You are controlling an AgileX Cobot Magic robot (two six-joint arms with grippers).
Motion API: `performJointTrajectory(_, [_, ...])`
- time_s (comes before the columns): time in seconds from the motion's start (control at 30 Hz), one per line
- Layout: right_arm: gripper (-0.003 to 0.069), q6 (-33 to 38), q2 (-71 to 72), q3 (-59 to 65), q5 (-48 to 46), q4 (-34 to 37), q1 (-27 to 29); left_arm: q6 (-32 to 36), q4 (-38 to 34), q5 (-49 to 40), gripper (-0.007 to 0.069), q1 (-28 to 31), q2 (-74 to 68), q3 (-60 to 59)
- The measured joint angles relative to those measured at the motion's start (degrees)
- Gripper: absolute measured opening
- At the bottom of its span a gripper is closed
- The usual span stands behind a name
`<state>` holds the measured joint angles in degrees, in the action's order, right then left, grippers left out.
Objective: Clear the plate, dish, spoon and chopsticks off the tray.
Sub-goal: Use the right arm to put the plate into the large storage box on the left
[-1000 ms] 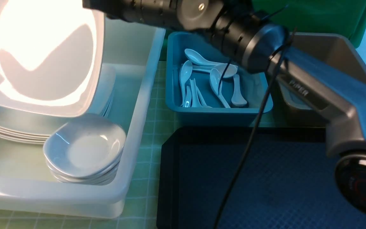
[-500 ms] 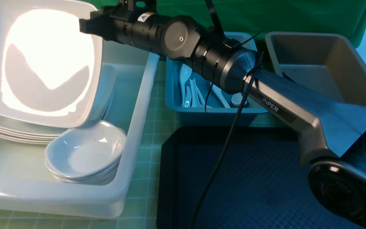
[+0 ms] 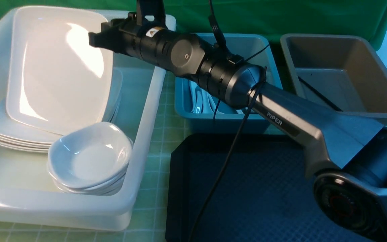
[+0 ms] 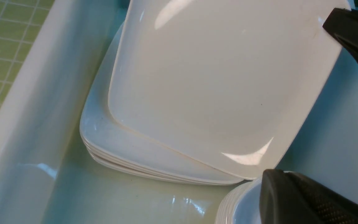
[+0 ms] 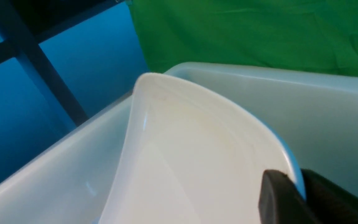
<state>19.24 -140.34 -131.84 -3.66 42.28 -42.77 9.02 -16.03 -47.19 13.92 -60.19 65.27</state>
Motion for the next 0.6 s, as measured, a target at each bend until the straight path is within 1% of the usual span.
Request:
performJointTrajectory(0.03, [0.0064,0.00,-0.14,0.00,0.19,0.00,0.00,0.00,0.00,0.00,-0.0003,0.00,0.00,0.00])
performJointTrajectory(0.17, [0.0142,0.00,-0.47,0.00,1.00,0.00,0.00,0.00,0.00,0.00,-0.0003,0.01,0.00,0.00])
performJointTrajectory(0.3, [0.0279,0.00,-0.54,0.00,1.05,0.00,0.00,0.14,0.00,0.00,-0.0003,0.01,0.00,0.00])
performJointTrajectory(0.4, [0.0341,0.00,-0.54,0.00,1.05,0.00,0.00,0.14,0.00,0.00,-0.0003,0.01,0.00,0.00])
performJointTrajectory(0.5, [0.0365,0.00,-0.37,0.00,-0.24,0.00,0.31,0.19,0.00,0.00,-0.0003,0.01,0.00,0.00])
performJointTrajectory(0.57, [0.0353,0.06,0.26,0.00,-2.93,-0.27,0.85,0.19,0.00,0.00,-0.0003,0.01,0.00,0.00])
performJointTrajectory(0.6, [0.0332,0.12,0.81,0.00,-5.74,-1.12,1.41,0.19,0.00,0.00,-0.0003,0.01,0.00,0.00])
